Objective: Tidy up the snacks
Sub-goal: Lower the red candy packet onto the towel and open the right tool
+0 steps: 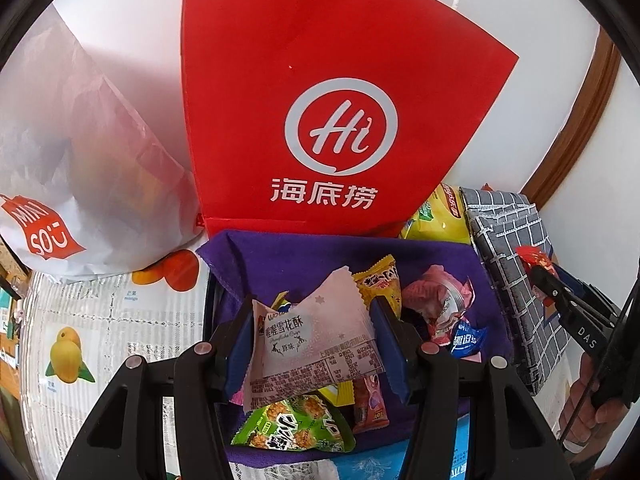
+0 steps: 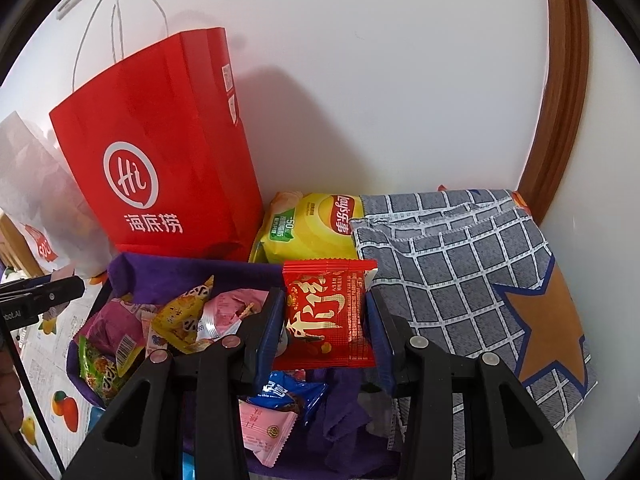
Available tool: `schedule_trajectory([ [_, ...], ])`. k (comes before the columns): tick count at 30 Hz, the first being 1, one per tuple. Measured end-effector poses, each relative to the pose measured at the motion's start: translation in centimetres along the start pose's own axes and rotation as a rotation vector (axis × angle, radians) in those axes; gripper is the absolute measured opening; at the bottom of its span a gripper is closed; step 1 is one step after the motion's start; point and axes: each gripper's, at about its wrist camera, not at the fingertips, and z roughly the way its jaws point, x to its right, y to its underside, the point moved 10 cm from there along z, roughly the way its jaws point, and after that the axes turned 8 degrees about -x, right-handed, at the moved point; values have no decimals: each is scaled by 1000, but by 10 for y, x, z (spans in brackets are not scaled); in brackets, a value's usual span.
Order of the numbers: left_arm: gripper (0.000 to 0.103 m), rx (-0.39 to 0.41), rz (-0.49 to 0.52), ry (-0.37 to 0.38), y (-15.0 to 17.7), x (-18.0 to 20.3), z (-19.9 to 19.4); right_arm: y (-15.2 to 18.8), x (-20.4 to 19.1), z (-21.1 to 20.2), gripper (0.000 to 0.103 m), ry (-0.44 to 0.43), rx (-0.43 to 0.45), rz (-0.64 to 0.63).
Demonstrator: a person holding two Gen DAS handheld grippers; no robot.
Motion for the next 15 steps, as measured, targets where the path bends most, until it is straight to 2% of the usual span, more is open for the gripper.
schedule_trajectory([
  [15,53,-28,32,15,5,15,9,11,-22,16,42,-22,-48,-67],
])
